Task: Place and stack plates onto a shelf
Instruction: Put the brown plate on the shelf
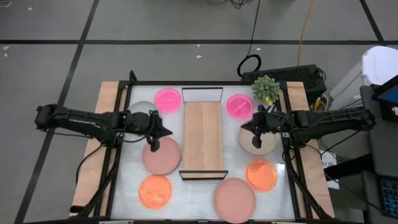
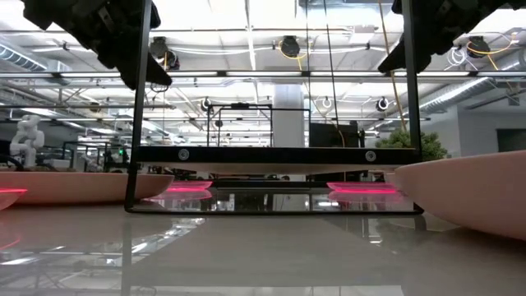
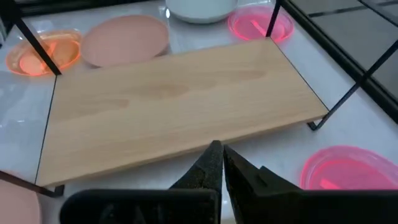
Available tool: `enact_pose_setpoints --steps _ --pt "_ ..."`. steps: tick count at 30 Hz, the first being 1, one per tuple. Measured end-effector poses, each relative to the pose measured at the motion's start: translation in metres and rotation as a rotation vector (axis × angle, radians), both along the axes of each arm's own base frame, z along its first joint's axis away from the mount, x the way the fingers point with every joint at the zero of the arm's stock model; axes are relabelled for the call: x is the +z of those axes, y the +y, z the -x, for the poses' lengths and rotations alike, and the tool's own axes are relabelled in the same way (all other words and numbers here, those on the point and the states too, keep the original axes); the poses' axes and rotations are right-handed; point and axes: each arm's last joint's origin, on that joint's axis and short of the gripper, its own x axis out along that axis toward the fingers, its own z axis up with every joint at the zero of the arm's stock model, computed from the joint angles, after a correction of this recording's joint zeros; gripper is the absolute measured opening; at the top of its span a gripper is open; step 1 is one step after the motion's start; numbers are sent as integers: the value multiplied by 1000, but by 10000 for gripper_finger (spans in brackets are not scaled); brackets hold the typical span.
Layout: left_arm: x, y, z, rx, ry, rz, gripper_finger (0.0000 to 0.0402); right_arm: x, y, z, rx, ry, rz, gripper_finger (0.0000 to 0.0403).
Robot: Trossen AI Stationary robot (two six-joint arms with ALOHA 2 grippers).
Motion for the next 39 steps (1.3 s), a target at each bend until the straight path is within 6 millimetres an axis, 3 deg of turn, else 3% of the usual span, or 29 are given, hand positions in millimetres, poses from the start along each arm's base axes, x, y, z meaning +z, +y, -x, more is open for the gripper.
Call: enact_pose_setpoints --steps 14,20,28,39 --pt "0 -16 0 -66 -4 6 4 -40 13 18 -124 237 -250 0" --pt "0 -19 0 -87 -5 -6 4 -44 30 25 -94 298 -305 0" --pt "0 -19 0 -87 -5 -6 4 -58 51 36 -16 532 -362 1" --pt "0 -19 0 -79 -10 3 4 -74 71 42 68 728 -268 74"
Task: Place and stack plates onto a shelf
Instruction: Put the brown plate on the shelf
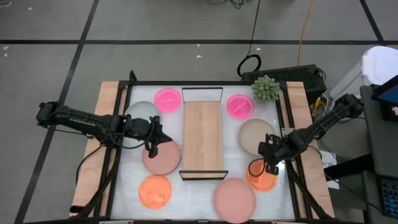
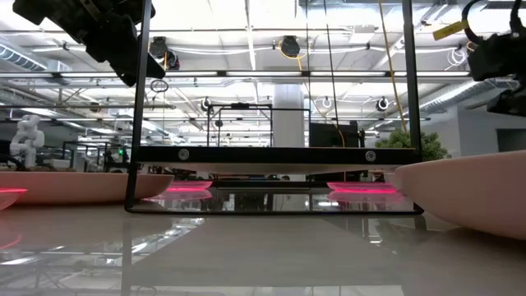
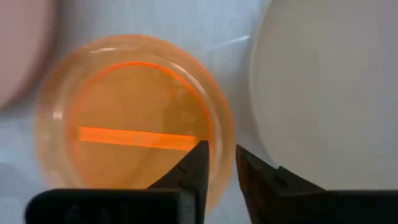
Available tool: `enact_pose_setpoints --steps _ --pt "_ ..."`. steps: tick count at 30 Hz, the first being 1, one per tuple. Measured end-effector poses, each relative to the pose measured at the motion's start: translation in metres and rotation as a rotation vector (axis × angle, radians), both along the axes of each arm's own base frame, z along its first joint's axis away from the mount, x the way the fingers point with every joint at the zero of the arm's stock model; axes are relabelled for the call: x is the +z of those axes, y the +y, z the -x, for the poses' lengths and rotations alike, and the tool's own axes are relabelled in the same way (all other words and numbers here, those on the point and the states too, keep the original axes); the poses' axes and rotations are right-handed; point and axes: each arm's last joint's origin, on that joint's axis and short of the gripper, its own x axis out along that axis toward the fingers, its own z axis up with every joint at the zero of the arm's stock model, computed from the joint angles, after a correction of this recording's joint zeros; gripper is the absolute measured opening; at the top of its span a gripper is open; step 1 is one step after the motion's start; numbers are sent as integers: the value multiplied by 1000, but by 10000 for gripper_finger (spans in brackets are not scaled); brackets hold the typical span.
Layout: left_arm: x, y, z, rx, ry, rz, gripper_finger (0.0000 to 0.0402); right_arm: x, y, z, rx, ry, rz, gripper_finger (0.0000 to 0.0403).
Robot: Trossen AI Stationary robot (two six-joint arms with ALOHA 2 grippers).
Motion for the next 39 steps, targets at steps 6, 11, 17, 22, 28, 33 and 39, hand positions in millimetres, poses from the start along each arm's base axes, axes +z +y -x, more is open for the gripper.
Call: enact_pose_setpoints --steps 6,11,17,22,28,33,39 --pt "0 0 0 0 -1 0 4 -5 0 -1 38 13 98 121" --pt "0 0 0 -6 -2 -11 4 -14 0 -2 66 46 140 134" --pt "1 0 0 -10 -10 -16 4 -27 -3 0 38 91 210 129" --pt "2 0 -1 -24 -29 -37 4 -30 -2 -1 47 109 227 113" --pt "3 0 -2 -27 -45 -40 4 -36 -1 -4 82 134 271 43" --pt "4 0 -2 -49 -49 -75 4 -38 0 -6 87 133 283 10" --pt "4 0 -2 -49 -49 -76 4 -31 3 -9 110 131 273 3"
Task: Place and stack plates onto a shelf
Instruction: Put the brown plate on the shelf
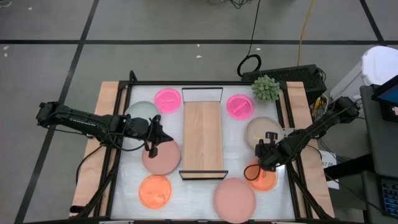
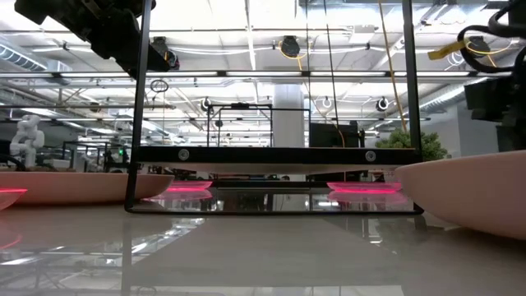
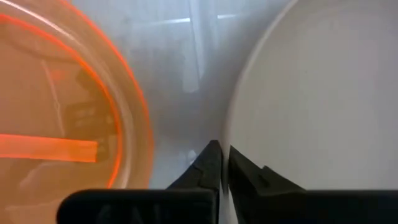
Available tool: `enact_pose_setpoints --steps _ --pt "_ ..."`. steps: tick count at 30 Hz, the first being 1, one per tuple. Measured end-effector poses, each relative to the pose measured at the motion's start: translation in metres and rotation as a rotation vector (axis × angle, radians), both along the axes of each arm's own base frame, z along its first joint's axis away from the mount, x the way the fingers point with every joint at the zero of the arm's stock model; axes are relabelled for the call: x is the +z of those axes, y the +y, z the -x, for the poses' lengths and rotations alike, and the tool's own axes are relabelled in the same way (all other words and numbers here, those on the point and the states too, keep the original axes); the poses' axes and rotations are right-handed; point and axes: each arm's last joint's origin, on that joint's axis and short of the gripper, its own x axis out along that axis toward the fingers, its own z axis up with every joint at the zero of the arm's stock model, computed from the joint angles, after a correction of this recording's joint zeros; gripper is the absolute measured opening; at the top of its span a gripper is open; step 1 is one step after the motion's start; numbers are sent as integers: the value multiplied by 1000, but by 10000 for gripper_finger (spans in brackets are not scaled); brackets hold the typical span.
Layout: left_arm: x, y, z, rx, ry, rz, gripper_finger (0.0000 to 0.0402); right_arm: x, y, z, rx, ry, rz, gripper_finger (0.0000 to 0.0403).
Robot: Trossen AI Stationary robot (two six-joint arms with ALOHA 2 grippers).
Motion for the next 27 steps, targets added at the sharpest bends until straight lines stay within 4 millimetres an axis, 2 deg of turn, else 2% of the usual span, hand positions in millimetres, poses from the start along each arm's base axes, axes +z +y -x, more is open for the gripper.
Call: enact_pose_setpoints --steps 12,22,27 --pt "2 0 -1 -1 -23 1 4 37 11 -19 117 -76 -13 1" --pt "3 0 -2 12 -32 -5 4 85 15 -37 239 -158 31 1" --pt "3 1 -2 50 -34 -21 4 106 18 -51 355 -127 88 0"
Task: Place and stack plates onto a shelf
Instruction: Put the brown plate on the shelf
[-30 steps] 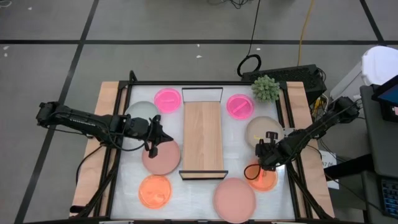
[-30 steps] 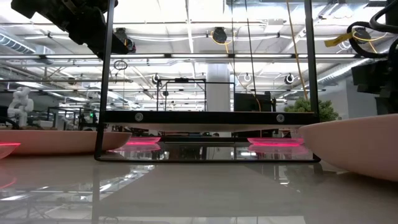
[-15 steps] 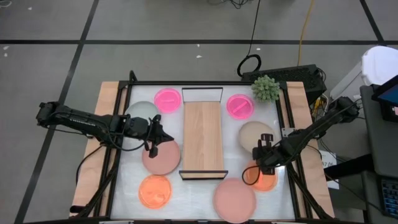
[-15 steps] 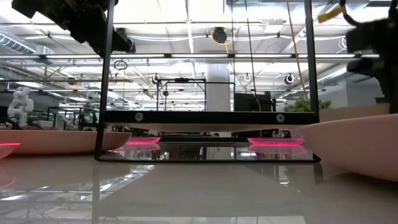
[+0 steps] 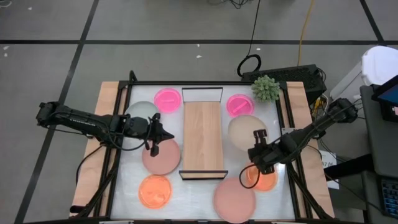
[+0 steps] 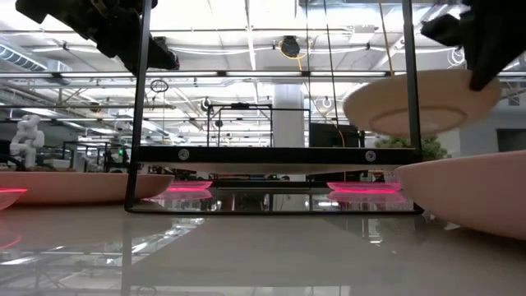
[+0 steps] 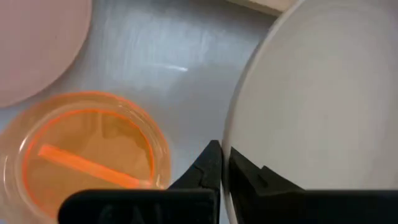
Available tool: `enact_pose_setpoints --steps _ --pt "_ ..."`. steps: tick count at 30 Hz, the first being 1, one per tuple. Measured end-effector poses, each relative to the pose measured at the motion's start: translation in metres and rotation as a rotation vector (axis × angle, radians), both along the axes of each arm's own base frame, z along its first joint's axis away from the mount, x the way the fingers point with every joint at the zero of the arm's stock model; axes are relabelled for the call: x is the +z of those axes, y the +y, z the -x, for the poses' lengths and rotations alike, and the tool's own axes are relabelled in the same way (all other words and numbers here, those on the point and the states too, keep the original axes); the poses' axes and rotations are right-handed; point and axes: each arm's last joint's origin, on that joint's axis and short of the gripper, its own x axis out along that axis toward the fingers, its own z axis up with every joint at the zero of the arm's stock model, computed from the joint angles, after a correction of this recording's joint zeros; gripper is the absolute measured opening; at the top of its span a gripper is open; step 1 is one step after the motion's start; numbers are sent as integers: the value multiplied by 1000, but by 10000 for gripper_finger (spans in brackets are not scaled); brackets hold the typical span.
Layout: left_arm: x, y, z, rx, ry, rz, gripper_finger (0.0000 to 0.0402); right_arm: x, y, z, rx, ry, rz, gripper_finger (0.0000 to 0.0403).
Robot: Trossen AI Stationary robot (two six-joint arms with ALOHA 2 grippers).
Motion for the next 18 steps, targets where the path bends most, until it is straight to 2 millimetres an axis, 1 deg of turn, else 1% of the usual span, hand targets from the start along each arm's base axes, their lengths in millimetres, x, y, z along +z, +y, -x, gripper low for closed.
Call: enact_pose_setpoints --steps 5,8,12,15,18 --pt "3 0 -2 4 -36 4 4 13 5 -16 138 60 65 0" --pt "8 0 -4 2 -88 6 4 17 8 -25 229 75 95 0" --pt "13 -1 -6 -18 -147 -33 5 23 9 -34 312 75 144 0" --pt "17 -1 -8 -29 -195 -57 24 27 9 -37 378 75 160 0" --pt "19 -2 -14 -33 -247 -90 66 31 10 -38 473 73 186 0"
